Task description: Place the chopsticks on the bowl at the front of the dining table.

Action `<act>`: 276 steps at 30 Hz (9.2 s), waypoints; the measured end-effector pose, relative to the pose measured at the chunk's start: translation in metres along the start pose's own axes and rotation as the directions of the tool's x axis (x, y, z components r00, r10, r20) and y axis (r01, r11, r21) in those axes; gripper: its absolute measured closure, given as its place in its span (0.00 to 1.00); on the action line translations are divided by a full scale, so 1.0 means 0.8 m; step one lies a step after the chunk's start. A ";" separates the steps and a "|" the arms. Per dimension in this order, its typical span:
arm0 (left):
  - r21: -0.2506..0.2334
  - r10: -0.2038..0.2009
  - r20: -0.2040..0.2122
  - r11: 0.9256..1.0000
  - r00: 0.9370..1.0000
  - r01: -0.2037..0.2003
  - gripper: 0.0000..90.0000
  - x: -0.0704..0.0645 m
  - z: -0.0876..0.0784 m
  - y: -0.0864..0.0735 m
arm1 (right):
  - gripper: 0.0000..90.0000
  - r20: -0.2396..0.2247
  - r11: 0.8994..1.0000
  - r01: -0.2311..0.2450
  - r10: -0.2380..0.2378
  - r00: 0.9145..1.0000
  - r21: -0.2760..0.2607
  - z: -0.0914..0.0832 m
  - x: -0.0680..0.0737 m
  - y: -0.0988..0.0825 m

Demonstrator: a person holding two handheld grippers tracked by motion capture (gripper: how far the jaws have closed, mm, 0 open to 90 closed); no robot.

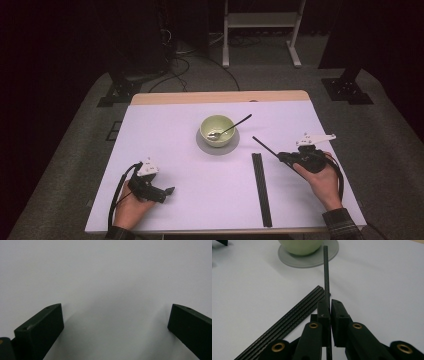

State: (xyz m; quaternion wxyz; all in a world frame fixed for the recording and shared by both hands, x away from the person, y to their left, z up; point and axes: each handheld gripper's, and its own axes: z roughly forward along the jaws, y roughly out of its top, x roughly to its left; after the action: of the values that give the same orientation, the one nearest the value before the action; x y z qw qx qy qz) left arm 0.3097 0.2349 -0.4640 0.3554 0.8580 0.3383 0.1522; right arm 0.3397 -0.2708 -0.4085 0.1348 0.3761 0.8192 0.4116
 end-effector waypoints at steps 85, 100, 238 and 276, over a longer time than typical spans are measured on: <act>0.000 0.000 0.000 1.000 1.000 0.000 0.00 0.000 0.000 0.000 | 0.95 -0.079 0.999 0.049 -0.051 0.996 -0.024 0.101 0.049 0.135; 0.002 0.000 0.001 1.000 1.000 0.000 0.00 0.000 0.000 0.000 | 0.95 -0.085 0.999 0.041 -0.043 0.995 -0.021 0.126 0.056 0.159; 0.000 0.000 0.000 1.000 1.000 0.000 0.00 0.000 0.000 0.000 | 0.21 0.140 0.992 -0.091 0.078 0.987 0.088 0.077 -0.018 0.014; 0.000 0.001 0.000 1.000 1.000 -0.001 0.00 0.000 0.000 0.000 | 0.18 0.174 0.985 -0.066 0.038 0.984 0.160 0.104 -0.014 0.010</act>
State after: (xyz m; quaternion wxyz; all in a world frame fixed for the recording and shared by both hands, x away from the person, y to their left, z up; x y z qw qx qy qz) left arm 0.3096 0.2350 -0.4640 0.3553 0.8581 0.3379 0.1524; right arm 0.3955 -0.2283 -0.4556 0.1620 0.4410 0.8257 0.3122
